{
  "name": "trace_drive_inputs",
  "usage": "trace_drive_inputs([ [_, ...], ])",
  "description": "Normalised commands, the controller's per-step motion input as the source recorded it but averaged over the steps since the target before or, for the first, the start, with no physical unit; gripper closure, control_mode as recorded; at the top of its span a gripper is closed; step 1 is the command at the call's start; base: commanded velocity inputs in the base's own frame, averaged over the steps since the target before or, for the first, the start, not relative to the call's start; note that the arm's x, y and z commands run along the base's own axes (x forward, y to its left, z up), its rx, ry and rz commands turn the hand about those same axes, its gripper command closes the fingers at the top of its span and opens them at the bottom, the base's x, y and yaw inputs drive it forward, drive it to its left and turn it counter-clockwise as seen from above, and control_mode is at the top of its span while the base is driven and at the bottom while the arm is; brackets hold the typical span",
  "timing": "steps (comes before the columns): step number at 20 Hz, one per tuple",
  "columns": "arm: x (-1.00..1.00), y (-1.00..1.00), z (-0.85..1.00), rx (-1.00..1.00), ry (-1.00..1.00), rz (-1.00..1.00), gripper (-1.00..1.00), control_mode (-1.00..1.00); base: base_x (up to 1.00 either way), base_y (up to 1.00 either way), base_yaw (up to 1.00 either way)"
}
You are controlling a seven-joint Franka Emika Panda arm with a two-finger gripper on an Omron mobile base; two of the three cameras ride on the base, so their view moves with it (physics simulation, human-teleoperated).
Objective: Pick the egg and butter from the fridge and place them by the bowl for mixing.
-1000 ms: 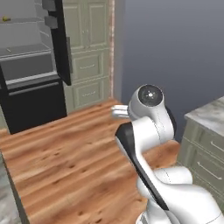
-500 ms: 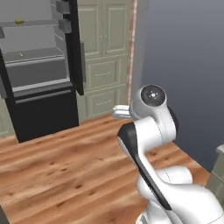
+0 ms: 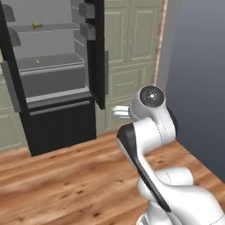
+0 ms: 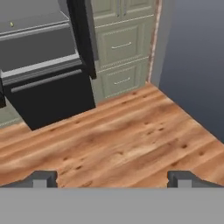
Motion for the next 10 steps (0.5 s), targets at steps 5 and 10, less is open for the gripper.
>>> trace_drive_inputs([
  [5,0.0,0.0,0.0,0.0,0.0,0.0,-1.0,1.0,1.0,0.0,0.12],
  [10,0.0,0.0,0.0,0.0,0.0,0.0,-1.0,1.0,1.0,0.02,0.08],
])
